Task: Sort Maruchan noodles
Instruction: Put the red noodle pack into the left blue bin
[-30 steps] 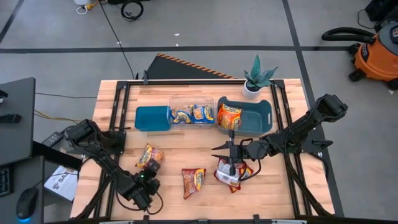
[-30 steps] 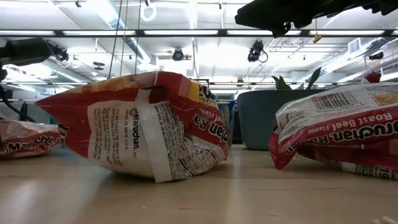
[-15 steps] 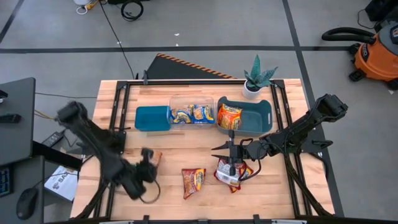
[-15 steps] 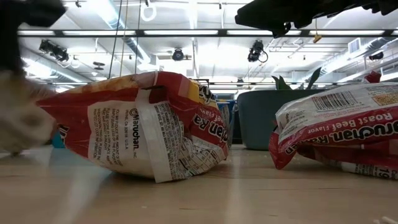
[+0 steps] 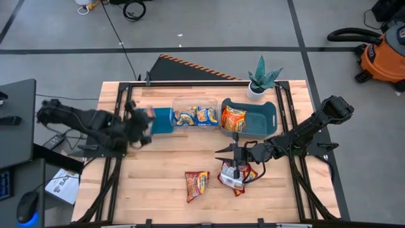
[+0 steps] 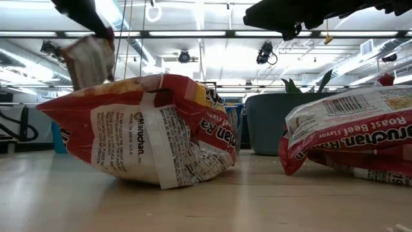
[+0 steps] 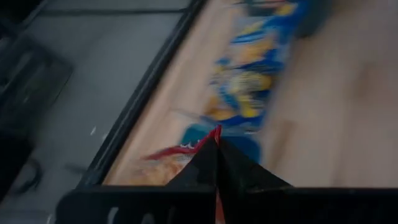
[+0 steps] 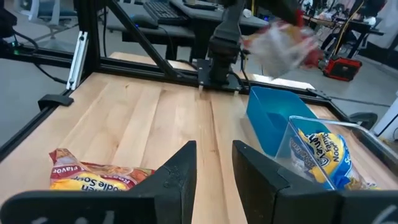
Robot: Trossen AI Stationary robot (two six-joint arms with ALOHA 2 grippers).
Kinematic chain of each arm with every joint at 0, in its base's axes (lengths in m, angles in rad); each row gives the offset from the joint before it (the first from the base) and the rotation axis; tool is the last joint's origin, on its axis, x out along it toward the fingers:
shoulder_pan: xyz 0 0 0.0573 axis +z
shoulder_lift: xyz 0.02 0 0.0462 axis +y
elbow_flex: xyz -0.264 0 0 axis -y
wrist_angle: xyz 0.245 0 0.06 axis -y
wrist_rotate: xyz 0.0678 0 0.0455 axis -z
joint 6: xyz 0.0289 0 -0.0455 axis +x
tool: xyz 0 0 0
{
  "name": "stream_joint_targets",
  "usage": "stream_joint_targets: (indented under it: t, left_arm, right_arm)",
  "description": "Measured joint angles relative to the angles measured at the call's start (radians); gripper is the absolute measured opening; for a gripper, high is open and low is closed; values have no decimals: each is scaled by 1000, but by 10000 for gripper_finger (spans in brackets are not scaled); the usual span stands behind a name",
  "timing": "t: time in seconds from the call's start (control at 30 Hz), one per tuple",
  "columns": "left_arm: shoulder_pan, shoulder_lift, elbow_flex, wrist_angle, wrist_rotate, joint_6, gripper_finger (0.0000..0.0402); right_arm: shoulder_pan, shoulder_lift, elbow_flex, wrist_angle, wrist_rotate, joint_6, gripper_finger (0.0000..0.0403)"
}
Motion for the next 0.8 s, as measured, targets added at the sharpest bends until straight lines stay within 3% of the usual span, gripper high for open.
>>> stream_joint_targets:
  t: [0.23, 0.37, 0.5, 0.8]
  left_arm:
    - [369, 47, 0, 1, 236, 72, 3]
    - [520, 120, 0, 4, 338, 82, 3]
    - [588, 207, 0, 2, 421, 118, 4]
    - [628, 399, 1, 74, 455, 142, 7]
  right_arm:
    - [10, 0, 0, -2, 0, 67, 109]
    - [38, 0, 0, -12, -1, 69, 109]
    - [63, 0, 0, -16, 8, 63, 109]
    - [69, 0, 0, -23, 34, 61, 109]
